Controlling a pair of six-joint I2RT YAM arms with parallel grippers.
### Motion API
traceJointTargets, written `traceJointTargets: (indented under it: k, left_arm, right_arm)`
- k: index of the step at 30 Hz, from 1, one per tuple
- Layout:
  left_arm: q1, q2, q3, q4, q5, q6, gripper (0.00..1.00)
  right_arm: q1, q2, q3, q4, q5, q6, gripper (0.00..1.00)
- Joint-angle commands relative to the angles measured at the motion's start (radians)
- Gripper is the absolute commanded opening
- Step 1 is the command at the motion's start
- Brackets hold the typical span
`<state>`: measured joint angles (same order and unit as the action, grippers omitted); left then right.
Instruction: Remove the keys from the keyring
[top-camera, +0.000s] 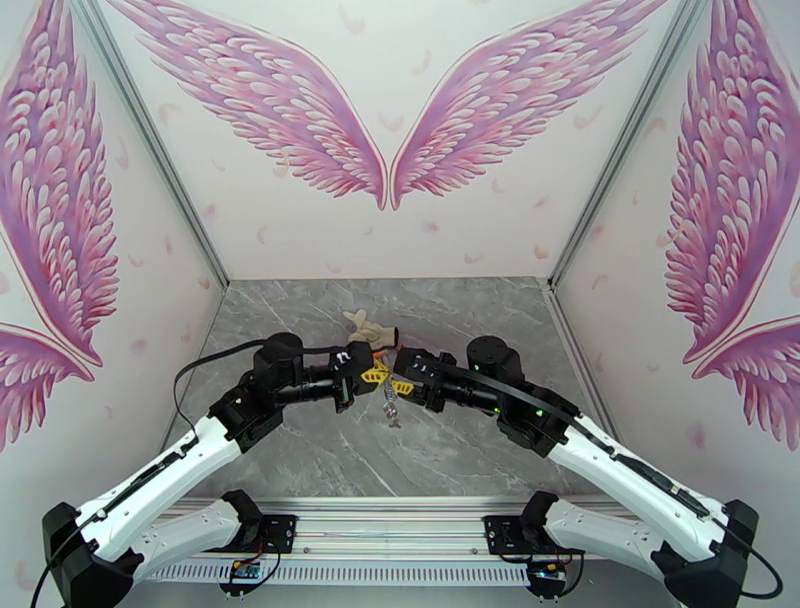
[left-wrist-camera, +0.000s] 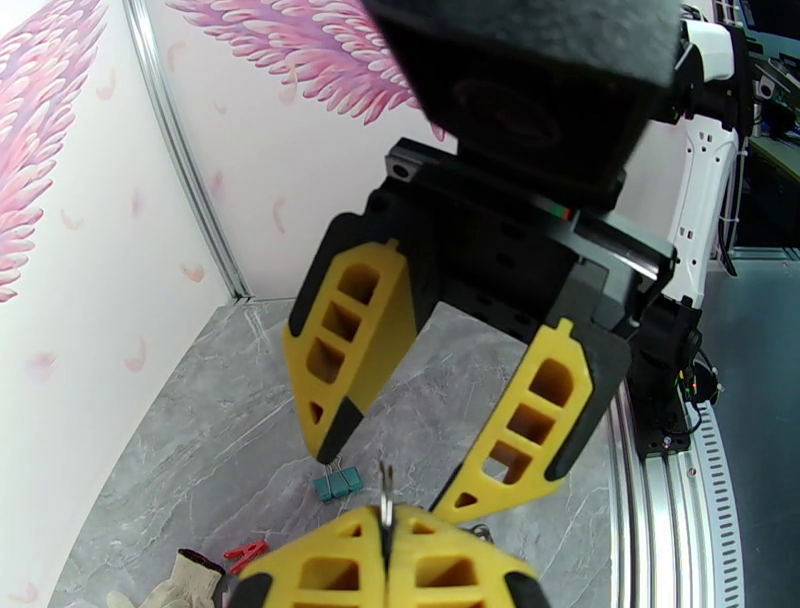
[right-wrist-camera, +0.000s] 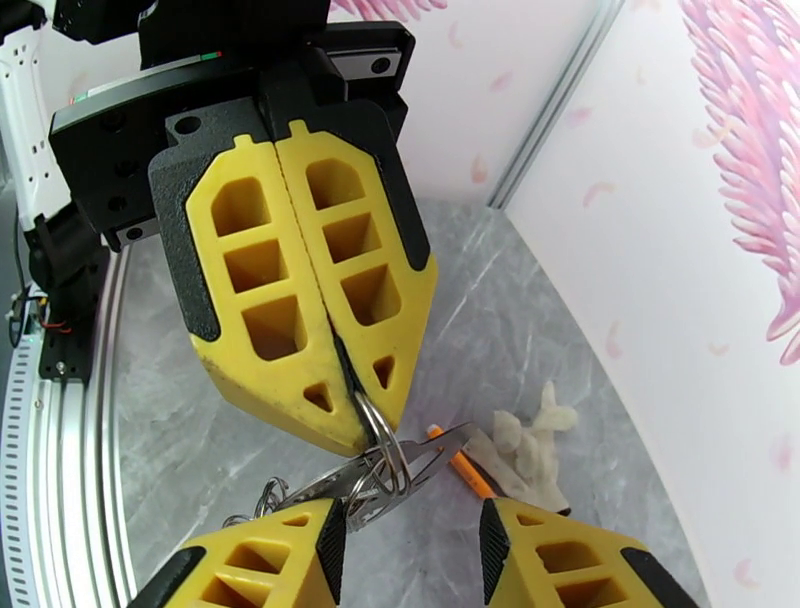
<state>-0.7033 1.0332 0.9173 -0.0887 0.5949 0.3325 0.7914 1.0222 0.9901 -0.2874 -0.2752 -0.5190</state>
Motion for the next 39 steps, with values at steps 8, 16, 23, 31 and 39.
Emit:
traceJointTargets:
  k: [8, 16, 23, 31, 39]
  left_arm:
    - [-0.004, 0.014, 0.069, -0.043, 0.031, -0.016, 0.00]
    - [-0.004, 0.014, 0.067, -0.058, 0.012, -0.023, 0.00]
    - [-0.003, 0.019, 0.075, -0.077, -0.004, -0.021, 0.00]
    - [-0.001, 0.014, 0.080, -0.092, 0.009, 0.003, 0.00]
    - [0.007, 0.010, 0.097, -0.127, 0.040, 0.043, 0.00]
  right_arm:
    - [0.034, 0.038, 0.010, 0.040, 0.090, -0.046, 0.37]
    - [0.035, 0.032, 0.025, 0.040, 0.157, -0.073, 0.24]
    - [0.035, 0.039, 0.049, 0.001, 0.129, -0.093, 0.14]
    - [0.034, 0.053, 0.080, -0.071, 0.023, -0.071, 0.27]
    - [0.031, 0.087, 0.136, -0.159, -0.053, -0.073, 0.30]
